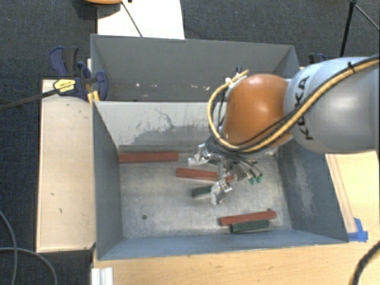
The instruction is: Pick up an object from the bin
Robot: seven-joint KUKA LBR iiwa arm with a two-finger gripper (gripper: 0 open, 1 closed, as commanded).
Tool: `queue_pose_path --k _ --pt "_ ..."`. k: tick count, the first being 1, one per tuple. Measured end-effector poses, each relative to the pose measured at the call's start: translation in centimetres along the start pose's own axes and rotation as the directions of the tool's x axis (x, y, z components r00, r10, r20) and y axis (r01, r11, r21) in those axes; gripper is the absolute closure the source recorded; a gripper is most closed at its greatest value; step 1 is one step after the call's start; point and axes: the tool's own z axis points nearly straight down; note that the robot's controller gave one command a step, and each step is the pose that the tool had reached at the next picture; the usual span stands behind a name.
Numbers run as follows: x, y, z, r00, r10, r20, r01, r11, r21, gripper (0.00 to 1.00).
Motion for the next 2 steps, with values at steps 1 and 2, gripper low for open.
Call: queue_pose_path --k 1,2 --pt "-1.29 0.39 6.0 0.997 0.076 0.002 -0.076 0.997 -0.002 1.0" --pt "-1.11 0.4 6.2 0.997 0.081 -0.003 -0.081 0.997 -0.002 0.0"
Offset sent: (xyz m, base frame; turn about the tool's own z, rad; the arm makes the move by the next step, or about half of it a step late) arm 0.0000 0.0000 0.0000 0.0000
